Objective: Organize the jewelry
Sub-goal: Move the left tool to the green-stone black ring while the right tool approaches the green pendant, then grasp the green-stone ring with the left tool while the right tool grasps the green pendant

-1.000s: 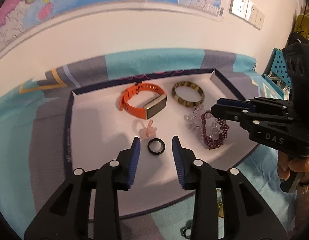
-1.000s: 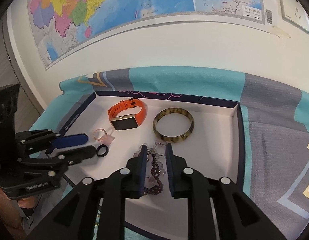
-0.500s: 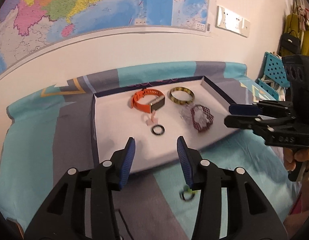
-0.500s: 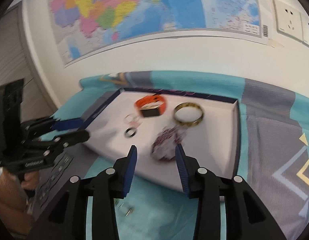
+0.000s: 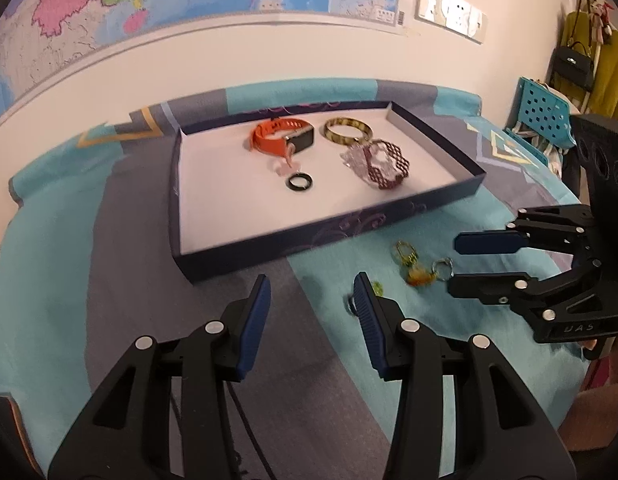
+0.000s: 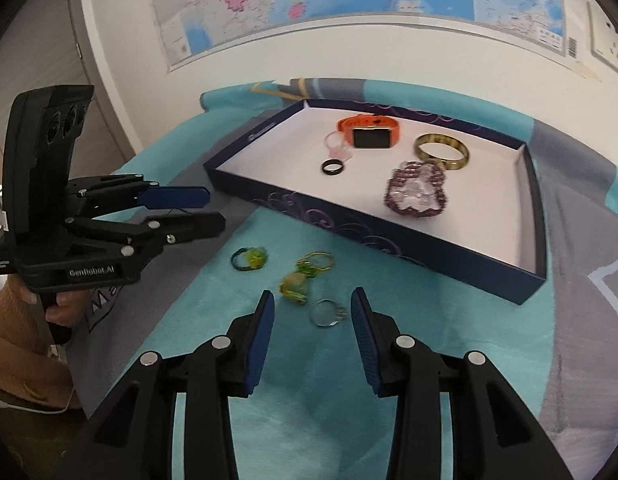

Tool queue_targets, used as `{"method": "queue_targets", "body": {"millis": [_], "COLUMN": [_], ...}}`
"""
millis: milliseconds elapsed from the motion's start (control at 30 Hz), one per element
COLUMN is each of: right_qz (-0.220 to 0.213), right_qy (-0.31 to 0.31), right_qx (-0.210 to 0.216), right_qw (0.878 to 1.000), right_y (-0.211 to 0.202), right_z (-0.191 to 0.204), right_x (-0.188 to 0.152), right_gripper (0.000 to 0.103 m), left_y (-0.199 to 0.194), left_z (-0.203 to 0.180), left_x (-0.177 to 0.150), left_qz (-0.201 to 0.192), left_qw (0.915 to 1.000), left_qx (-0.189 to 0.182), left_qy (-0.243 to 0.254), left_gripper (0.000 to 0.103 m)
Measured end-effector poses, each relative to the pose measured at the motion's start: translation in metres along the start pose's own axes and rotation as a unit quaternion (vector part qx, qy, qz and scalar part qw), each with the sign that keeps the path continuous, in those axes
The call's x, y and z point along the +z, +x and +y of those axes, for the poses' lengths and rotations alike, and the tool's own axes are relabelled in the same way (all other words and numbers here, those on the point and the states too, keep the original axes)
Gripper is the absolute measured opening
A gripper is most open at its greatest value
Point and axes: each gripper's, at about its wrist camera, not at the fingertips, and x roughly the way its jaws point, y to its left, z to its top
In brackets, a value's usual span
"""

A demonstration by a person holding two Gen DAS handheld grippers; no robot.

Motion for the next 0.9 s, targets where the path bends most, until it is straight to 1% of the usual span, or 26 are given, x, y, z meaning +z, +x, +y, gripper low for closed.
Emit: {"method": "queue_targets", "body": {"millis": [200, 267, 300, 333, 400, 433, 633, 800, 900], "right_qz": [0.006, 0.011, 0.018, 0.021, 0.021, 0.020, 0.007, -0.004, -0.004], "right_qy": [-0.008, -0.010, -0.010, -0.009, -0.006, -0.005, 0.008, 0.024, 0.031], "right_qx": [0.006, -0.001, -0.005, -0.007, -0.007, -0.008, -0.001, -0.002, -0.003], "right_qw": [1.000, 1.000, 1.000, 1.000, 1.000, 1.000, 1.000, 1.000, 1.000], "right_y": [0.012, 0.017, 0.020, 0.023, 0.024, 0.023, 0.012, 0.001, 0.000], "right_z": [0.013, 0.016, 0.016, 0.016, 0.015, 0.014, 0.009, 0.001, -0.002], "right_x": [0.004, 0.006, 0.007, 0.007, 0.007, 0.007, 0.004, 0.000, -0.001], "right_gripper": [0.035, 0.028, 0.026, 0.022, 0.019, 0.014, 0.013, 0.013, 0.013], "left_y": [0.004, 0.006, 0.007, 0.008, 0.010, 0.010, 0.011, 0.014, 0.020], "left_z": [-0.007, -0.009, -0.010, -0.010, -0.010, -0.010, -0.013, -0.022, -0.027], "left_x": [-0.003, -0.004, -0.004, -0.004, -0.005, -0.005, -0.007, -0.007, -0.006], "left_qz": [0.010, 0.013, 0.015, 0.017, 0.020, 0.021, 0.024, 0.030, 0.042], "left_qw": [0.9998, 0.9997, 0.9996, 0.9996, 0.9996, 0.9995, 0.9991, 0.9978, 0.9969], "left_qx": [-0.004, -0.002, -0.004, -0.005, -0.007, -0.008, -0.019, -0.034, -0.039], "left_qy": [0.014, 0.019, 0.022, 0.021, 0.021, 0.021, 0.029, 0.048, 0.055], "left_gripper": [0.043, 0.043, 0.043, 0.043, 0.043, 0.043, 0.037, 0.036, 0.027]}}
